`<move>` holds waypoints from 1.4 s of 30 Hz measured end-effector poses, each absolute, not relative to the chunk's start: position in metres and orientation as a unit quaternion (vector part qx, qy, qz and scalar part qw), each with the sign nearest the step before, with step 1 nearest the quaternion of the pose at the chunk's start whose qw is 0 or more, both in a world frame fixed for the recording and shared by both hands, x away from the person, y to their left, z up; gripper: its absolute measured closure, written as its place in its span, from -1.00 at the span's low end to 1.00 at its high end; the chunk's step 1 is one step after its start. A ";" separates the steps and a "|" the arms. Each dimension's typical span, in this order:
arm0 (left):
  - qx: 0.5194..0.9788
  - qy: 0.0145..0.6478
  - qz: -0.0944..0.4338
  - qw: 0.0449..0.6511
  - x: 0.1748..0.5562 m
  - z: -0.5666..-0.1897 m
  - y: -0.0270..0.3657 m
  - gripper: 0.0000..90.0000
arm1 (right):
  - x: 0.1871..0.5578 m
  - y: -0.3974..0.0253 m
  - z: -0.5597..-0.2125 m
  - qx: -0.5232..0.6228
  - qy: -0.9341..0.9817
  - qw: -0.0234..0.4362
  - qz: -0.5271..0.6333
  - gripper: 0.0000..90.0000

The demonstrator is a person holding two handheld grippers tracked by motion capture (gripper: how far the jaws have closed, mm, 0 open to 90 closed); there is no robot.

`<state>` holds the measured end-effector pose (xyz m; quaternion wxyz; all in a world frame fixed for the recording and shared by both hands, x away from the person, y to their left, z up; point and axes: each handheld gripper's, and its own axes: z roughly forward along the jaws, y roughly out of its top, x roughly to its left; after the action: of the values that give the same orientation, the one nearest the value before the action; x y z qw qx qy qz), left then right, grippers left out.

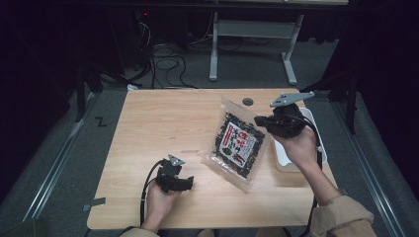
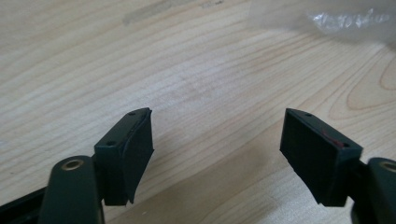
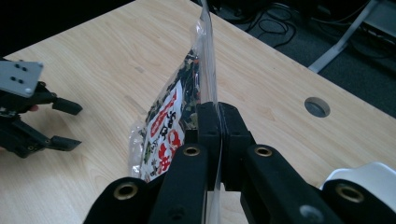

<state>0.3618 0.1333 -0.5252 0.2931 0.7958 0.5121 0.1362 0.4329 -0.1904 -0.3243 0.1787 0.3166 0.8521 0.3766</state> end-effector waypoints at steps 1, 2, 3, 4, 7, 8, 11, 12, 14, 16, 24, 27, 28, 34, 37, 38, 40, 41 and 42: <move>0.797 0.513 0.131 0.290 0.362 -0.527 0.133 -0.41 | 0.430 -0.191 -0.319 0.310 0.854 0.182 0.377 1.00; 0.797 0.513 0.130 0.289 0.362 -0.527 0.133 -0.41 | 0.430 -0.192 -0.317 0.306 0.856 0.184 0.374 1.00; 0.798 0.512 0.131 0.289 0.363 -0.527 0.133 -0.41 | 0.428 -0.193 -0.315 0.306 0.856 0.186 0.374 1.00; 0.799 0.510 0.133 0.289 0.362 -0.526 0.133 -0.41 | 0.428 -0.194 -0.313 0.305 0.855 0.190 0.374 1.00; 0.798 0.510 0.134 0.293 0.361 -0.526 0.133 -0.41 | 0.427 -0.196 -0.309 0.309 0.853 0.194 0.374 1.00; 0.799 0.509 0.134 0.293 0.361 -0.525 0.133 -0.41 | 0.427 -0.196 -0.307 0.308 0.853 0.197 0.373 1.00; 0.798 0.510 0.133 0.293 0.362 -0.526 0.133 -0.41 | 0.427 -0.195 -0.301 0.305 0.854 0.205 0.368 1.00; 0.798 0.510 0.131 0.293 0.362 -0.526 0.133 -0.41 | 0.427 -0.195 -0.300 0.306 0.854 0.208 0.367 1.00; 0.796 0.511 0.120 0.300 0.363 -0.526 0.134 -0.41 | 0.429 -0.196 -0.296 0.310 0.852 0.213 0.364 1.00; 0.795 0.507 0.122 0.310 0.362 -0.525 0.135 -0.40 | 0.430 -0.200 -0.289 0.315 0.848 0.222 0.365 1.00; 0.793 0.512 0.114 0.309 0.363 -0.526 0.134 -0.40 | 0.435 -0.212 -0.273 0.327 0.836 0.238 0.370 1.00; 0.793 0.510 0.112 0.314 0.361 -0.525 0.134 -0.40 | 0.436 -0.214 -0.270 0.334 0.832 0.237 0.374 1.00; 0.791 0.511 0.111 0.317 0.360 -0.525 0.134 -0.40 | 0.436 -0.217 -0.267 0.335 0.830 0.242 0.375 1.00; 0.790 0.513 0.104 0.319 0.362 -0.526 0.134 -0.40 | 0.440 -0.225 -0.256 0.345 0.822 0.254 0.375 1.00; 0.790 0.512 0.106 0.319 0.361 -0.525 0.134 -0.40 | 0.441 -0.230 -0.252 0.354 0.815 0.255 0.381 1.00; 0.790 0.512 0.104 0.321 0.360 -0.525 0.134 -0.40 | 0.442 -0.235 -0.249 0.362 0.808 0.261 0.384 1.00; 0.786 0.516 0.099 0.326 0.360 -0.524 0.135 -0.40 | 0.443 -0.237 -0.249 0.363 0.807 0.262 0.385 1.00; 0.785 0.517 0.095 0.328 0.360 -0.524 0.136 -0.40 | 0.444 -0.241 -0.247 0.369 0.803 0.267 0.384 1.00; 0.785 0.517 0.093 0.329 0.361 -0.525 0.136 -0.40 | 0.444 -0.243 -0.246 0.372 0.802 0.267 0.383 1.00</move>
<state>0.3609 0.1356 -0.5246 0.3287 0.7846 0.5174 0.0925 0.4444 -0.2425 -0.2464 0.2673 0.3725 0.8021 0.3828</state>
